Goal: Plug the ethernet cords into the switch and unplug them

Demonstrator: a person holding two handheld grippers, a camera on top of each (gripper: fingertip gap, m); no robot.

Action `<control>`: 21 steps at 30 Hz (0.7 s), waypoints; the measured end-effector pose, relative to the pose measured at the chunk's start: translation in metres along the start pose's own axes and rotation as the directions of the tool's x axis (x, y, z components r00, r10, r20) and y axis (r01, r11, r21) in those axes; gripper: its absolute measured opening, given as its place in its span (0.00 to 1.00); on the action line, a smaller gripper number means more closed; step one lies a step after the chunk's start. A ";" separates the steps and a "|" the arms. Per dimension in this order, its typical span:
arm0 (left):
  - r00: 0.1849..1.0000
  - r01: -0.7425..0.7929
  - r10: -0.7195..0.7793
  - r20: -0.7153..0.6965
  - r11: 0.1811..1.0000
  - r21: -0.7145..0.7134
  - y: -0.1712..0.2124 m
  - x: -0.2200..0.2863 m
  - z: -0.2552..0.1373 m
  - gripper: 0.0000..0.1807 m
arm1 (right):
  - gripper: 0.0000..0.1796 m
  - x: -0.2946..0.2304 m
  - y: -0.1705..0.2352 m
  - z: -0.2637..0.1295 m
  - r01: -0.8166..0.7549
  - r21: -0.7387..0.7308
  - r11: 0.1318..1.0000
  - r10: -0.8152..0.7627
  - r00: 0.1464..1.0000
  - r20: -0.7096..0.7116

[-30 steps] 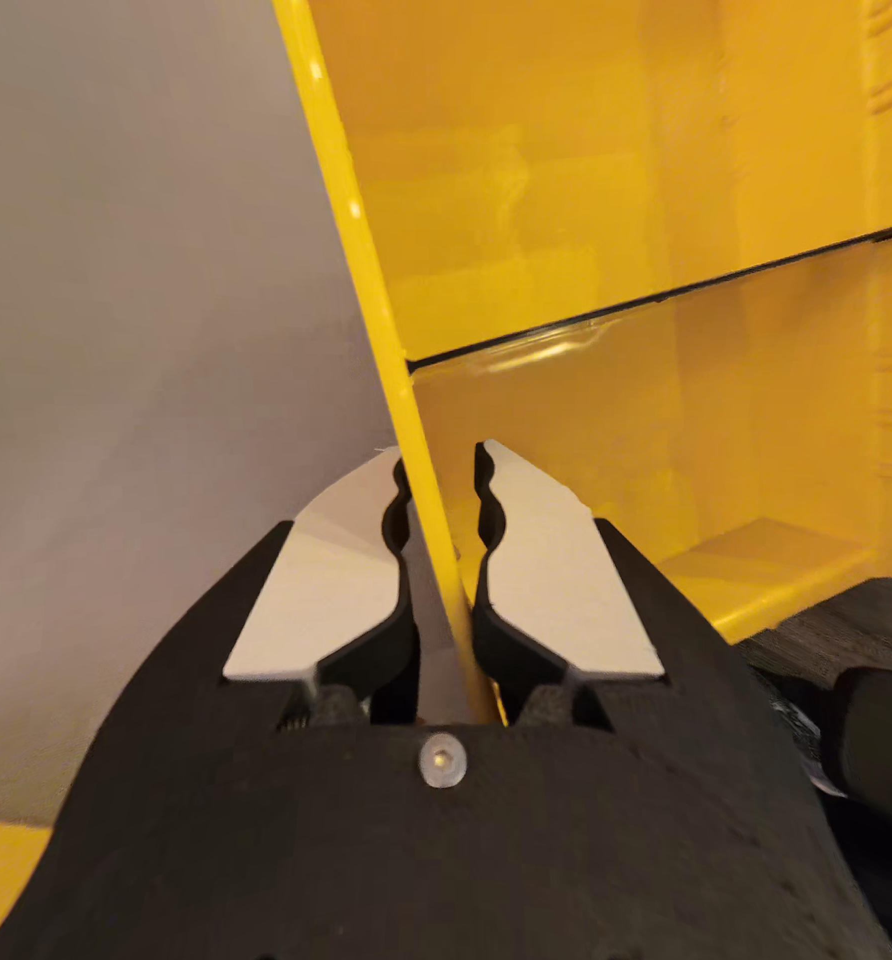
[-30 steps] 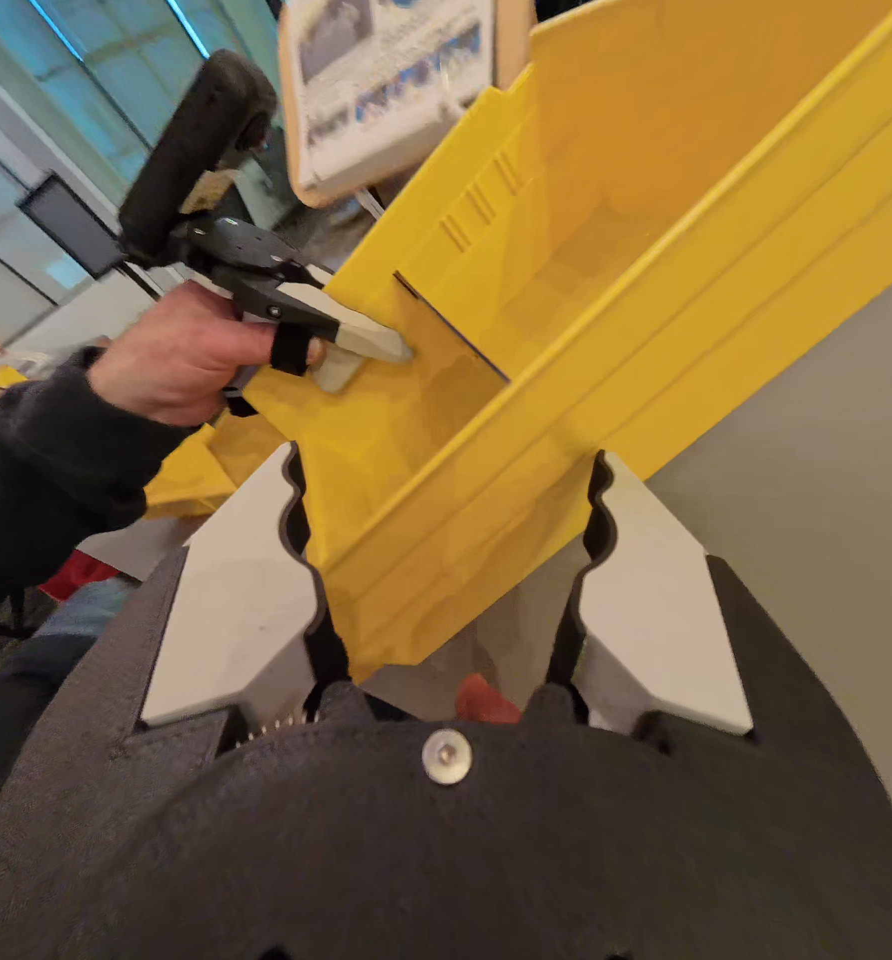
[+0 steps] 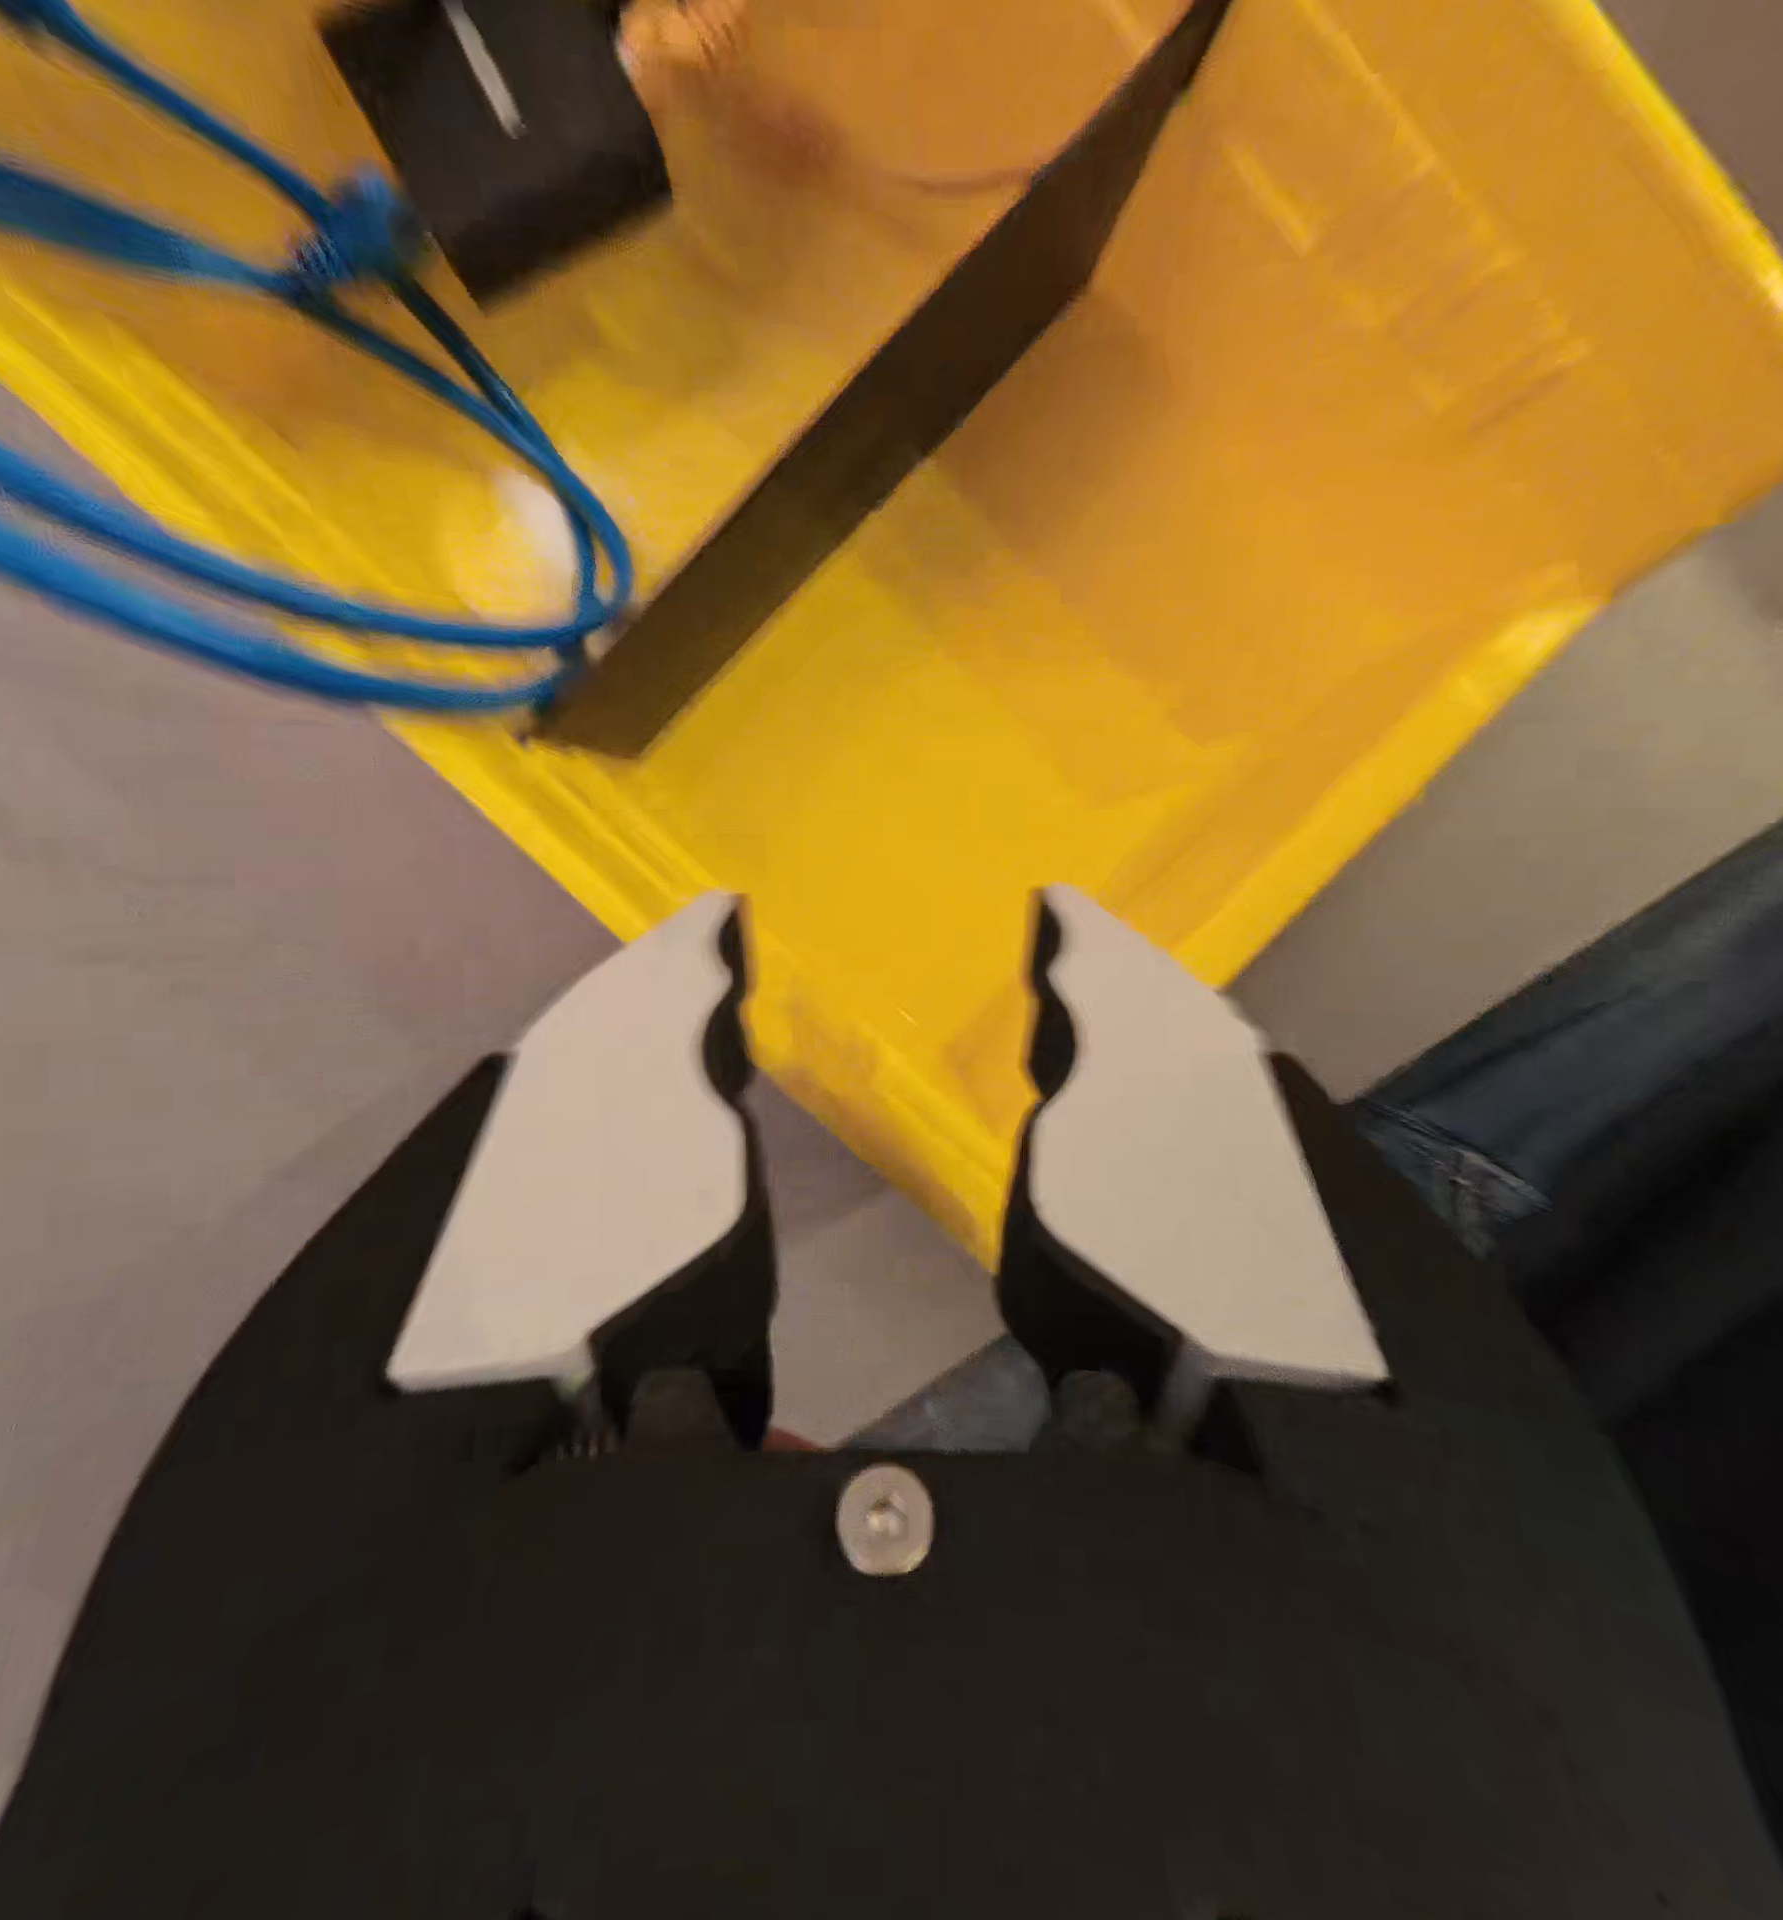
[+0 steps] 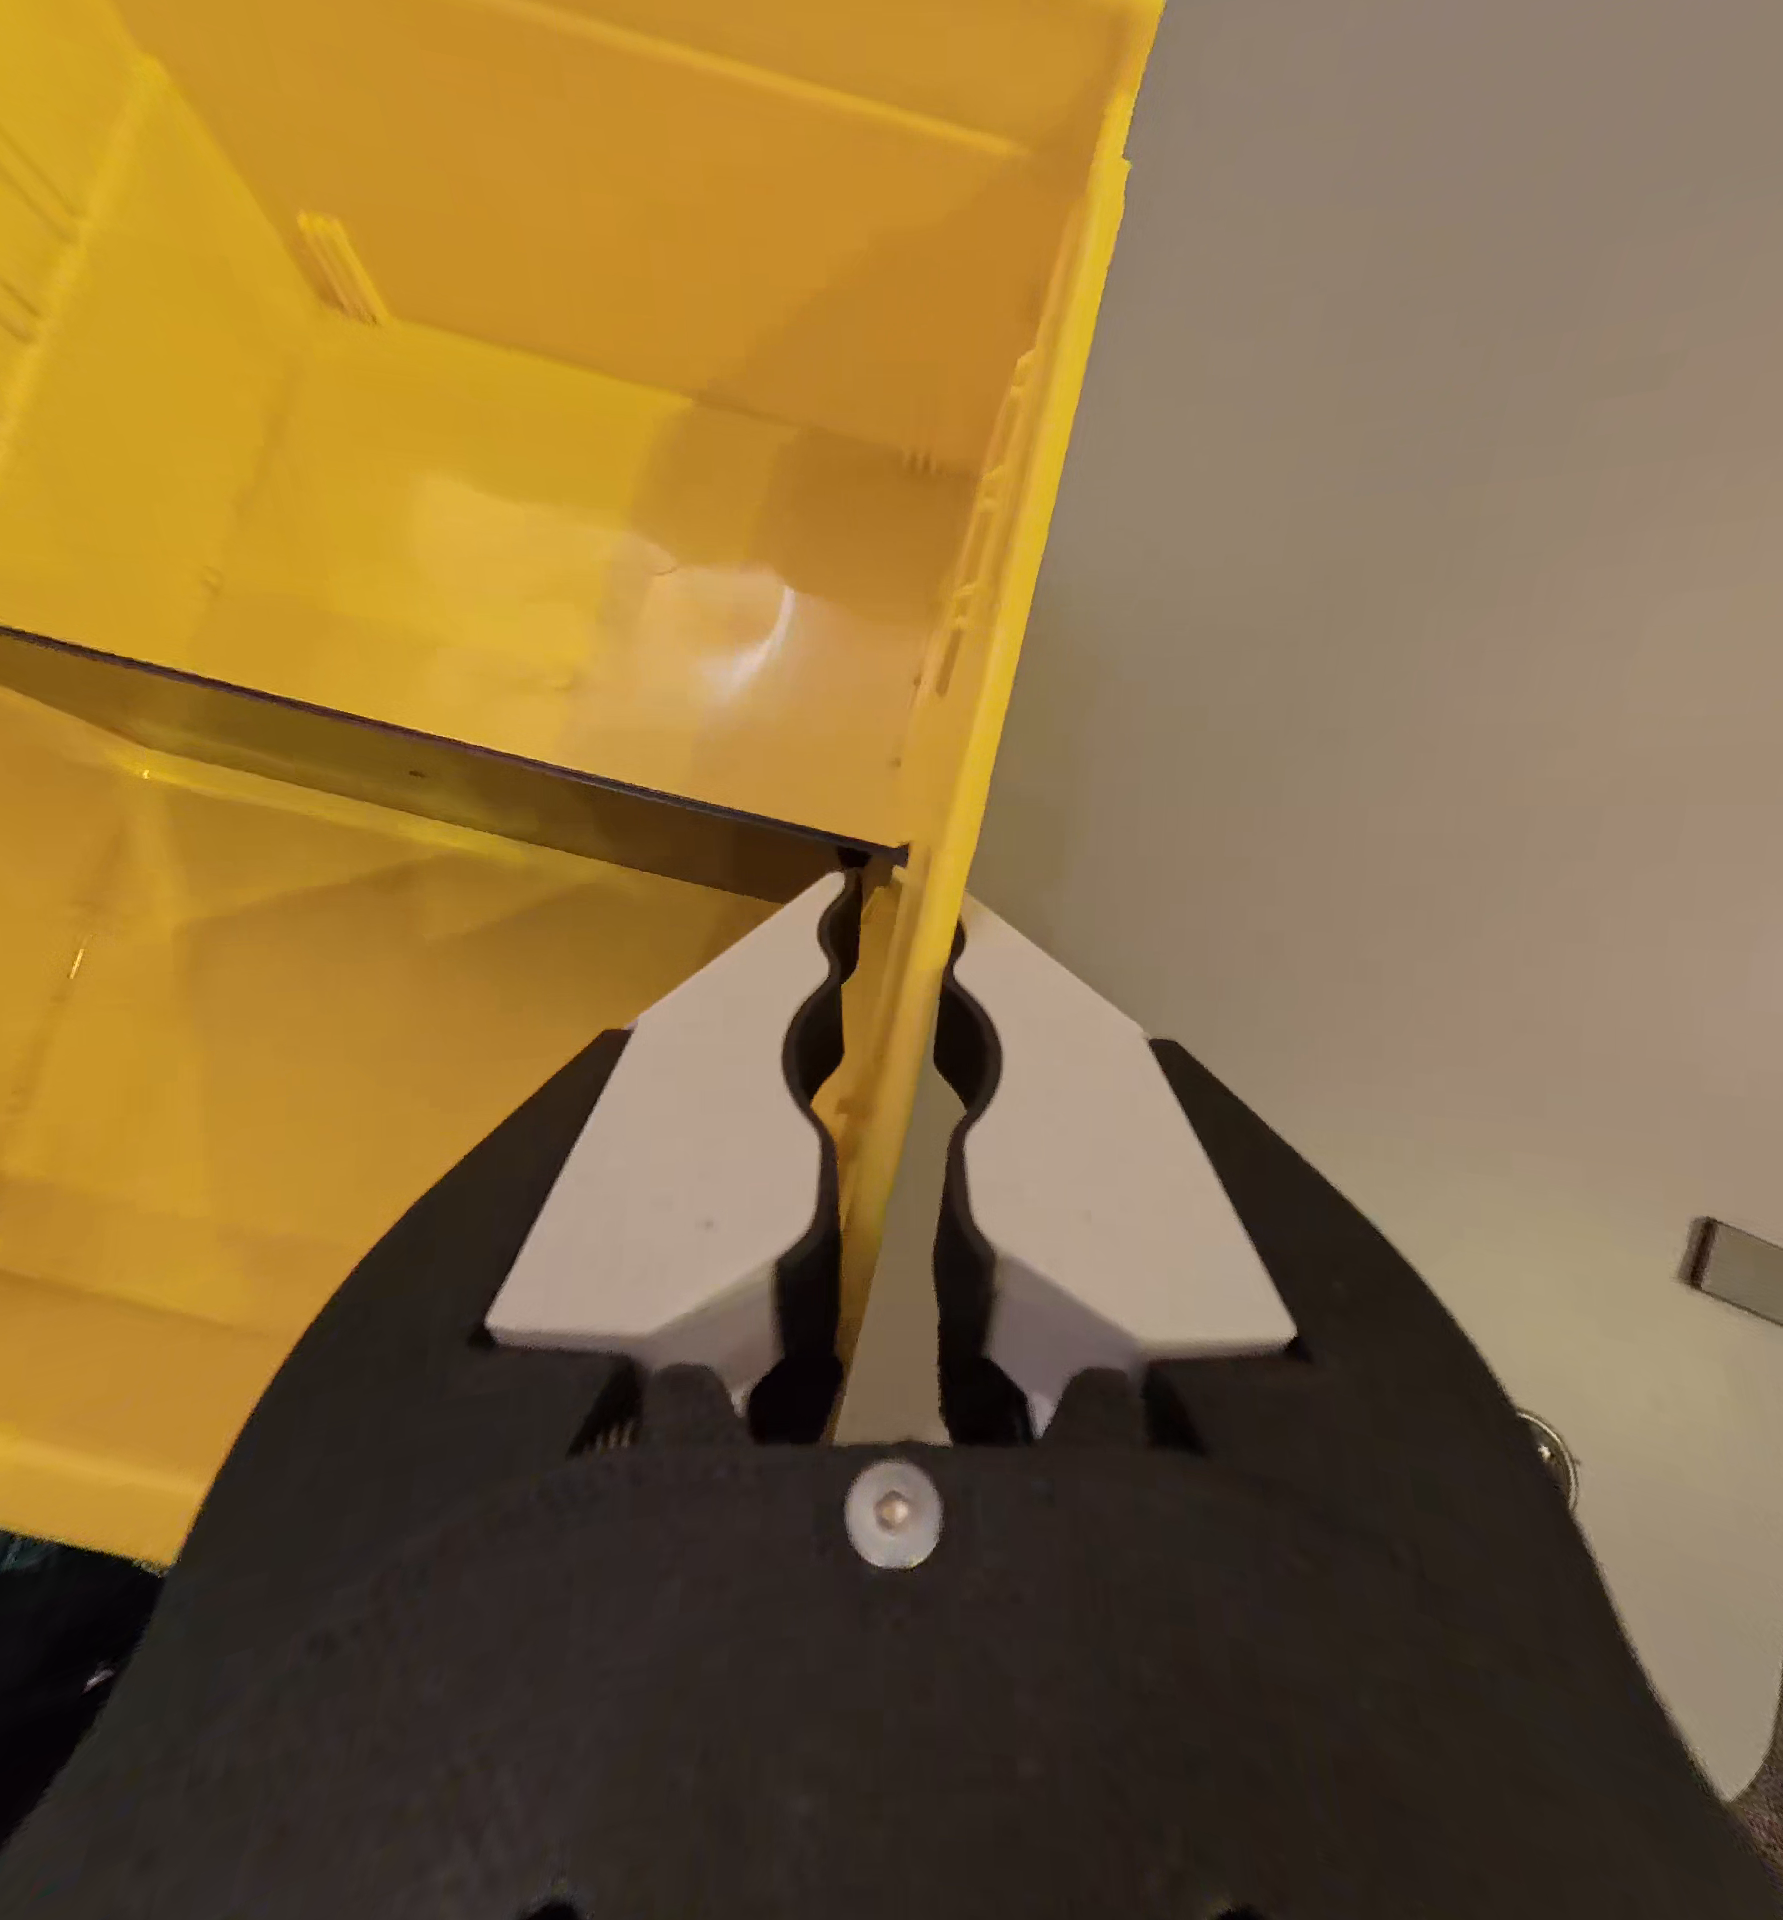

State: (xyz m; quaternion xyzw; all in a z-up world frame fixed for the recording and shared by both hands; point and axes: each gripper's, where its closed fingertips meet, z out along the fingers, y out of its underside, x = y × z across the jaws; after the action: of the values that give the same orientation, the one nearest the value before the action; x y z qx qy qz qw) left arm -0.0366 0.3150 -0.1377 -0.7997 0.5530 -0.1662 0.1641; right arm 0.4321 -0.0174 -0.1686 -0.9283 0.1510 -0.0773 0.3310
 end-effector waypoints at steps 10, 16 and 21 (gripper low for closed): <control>0.993 0.113 -0.114 0.006 0.985 0.132 0.000 -0.021 -0.014 0.41 | 0.06 0.031 0.004 0.010 0.036 -0.052 0.998 -0.039 0.998 -0.051; 0.990 0.141 -0.138 -0.029 0.946 0.291 -0.010 -0.027 -0.037 0.54 | 0.12 0.034 0.016 0.012 0.069 -0.110 0.992 -0.077 0.994 -0.071; 0.987 0.160 -0.159 -0.022 0.981 0.111 0.022 -0.040 -0.003 0.47 | 0.06 0.031 0.015 0.011 0.061 -0.111 0.992 -0.066 0.997 -0.036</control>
State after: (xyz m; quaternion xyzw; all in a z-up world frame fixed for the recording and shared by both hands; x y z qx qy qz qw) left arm -0.0696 0.3449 -0.1482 -0.8299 0.4780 -0.2149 0.1914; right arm 0.4607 -0.0321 -0.1854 -0.9477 0.1320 -0.0977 0.2738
